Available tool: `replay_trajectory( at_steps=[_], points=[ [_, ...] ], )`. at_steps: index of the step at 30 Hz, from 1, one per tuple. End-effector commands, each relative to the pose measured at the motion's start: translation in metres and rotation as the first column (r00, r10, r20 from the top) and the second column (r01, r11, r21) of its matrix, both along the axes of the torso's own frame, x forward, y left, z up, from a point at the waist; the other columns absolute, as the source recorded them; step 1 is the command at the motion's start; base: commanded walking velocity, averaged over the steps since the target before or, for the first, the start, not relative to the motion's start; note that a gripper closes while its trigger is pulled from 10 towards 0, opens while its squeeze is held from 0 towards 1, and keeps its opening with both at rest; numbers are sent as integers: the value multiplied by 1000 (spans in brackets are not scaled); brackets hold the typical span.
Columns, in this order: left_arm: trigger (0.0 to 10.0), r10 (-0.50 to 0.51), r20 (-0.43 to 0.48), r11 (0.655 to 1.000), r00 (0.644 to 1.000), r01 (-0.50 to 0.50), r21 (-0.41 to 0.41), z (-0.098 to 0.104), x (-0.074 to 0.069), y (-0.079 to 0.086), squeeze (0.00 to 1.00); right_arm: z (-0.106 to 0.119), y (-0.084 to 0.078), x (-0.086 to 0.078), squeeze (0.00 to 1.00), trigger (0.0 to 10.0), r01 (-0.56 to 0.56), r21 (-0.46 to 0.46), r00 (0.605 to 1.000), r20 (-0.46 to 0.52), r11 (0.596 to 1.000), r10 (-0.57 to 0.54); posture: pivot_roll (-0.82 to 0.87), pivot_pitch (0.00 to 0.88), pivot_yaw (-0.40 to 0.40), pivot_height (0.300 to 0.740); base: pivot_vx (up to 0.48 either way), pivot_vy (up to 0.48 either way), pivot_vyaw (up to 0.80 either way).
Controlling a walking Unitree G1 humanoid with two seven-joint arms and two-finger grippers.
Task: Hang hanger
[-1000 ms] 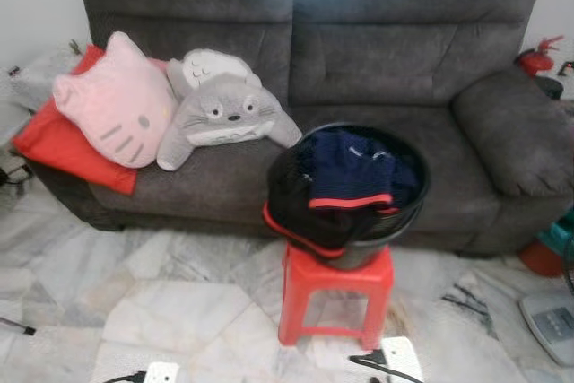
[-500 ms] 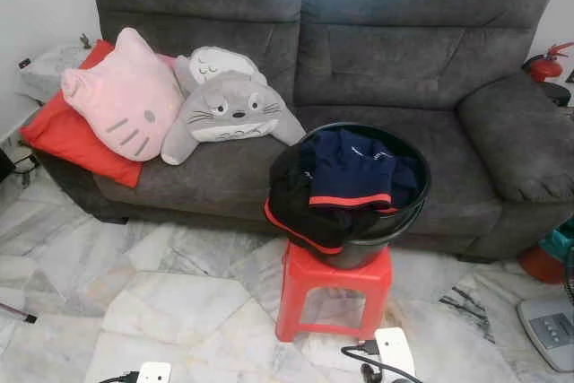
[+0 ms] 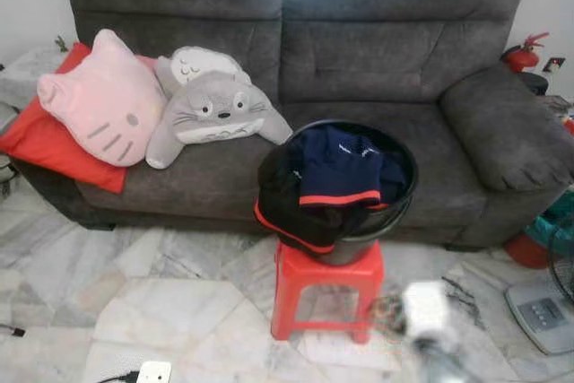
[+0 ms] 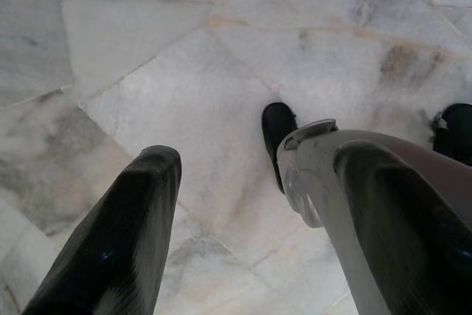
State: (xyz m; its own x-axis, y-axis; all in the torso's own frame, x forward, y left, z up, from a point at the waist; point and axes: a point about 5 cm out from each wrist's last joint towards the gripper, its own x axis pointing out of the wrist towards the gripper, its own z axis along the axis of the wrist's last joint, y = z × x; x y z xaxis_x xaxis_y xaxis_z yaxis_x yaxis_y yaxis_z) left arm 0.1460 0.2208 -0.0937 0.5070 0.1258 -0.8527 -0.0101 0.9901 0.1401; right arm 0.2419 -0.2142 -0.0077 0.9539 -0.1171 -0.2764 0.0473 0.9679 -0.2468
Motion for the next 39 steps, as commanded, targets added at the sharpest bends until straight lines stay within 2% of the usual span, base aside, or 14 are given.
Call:
replay_trajectory(
  at_steps=[1, 8, 13, 19, 30, 39],
  points=[
    [10000, 1, -16, 1000, 1000, -1, -1, -2, -5, 0, 0, 22, 5, 7, 0, 10000, -32, 1, 991, 131, 999, 32, -121, 0, -21, 740, 0, 0, 0],
    [10000, 4, -9, 1000, 1000, -4, 3, -2, -3, -2, 0, 37, 14, 1, 0, 10000, -61, 32, 972, 228, 998, 53, -115, 0, -23, 740, 0, 0, 0],
    [10000, 2, 2, 1000, 1000, -2, 5, 0, -2, 0, 0, 40, 19, -7, 0, 10000, -94, 45, 976, 203, 995, 83, -124, 0, -12, 740, 0, 0, 0],
    [10000, -3, 21, 1000, 1000, 3, 4, 2, 1, 3, 0, 55, 25, -1, 0, 10000, -127, 30, 960, 256, 991, 115, -127, 0, -10, 740, 0, 0, 0],
    [10000, -6, 34, 1000, 999, 6, 5, 3, 5, 1, 0, 70, 27, 6, 0, 10000, -141, 12, 953, 273, 990, 132, -121, 0, -21, 740, 0, 0, 0],
    [10000, 2, 36, 1000, 999, -3, 8, 3, 6, 3, 0, 101, 28, 16, 0, 10000, -117, -36, 915, 386, 993, 121, -121, 0, -19, 740, 255, 0, 0]
  ],
)
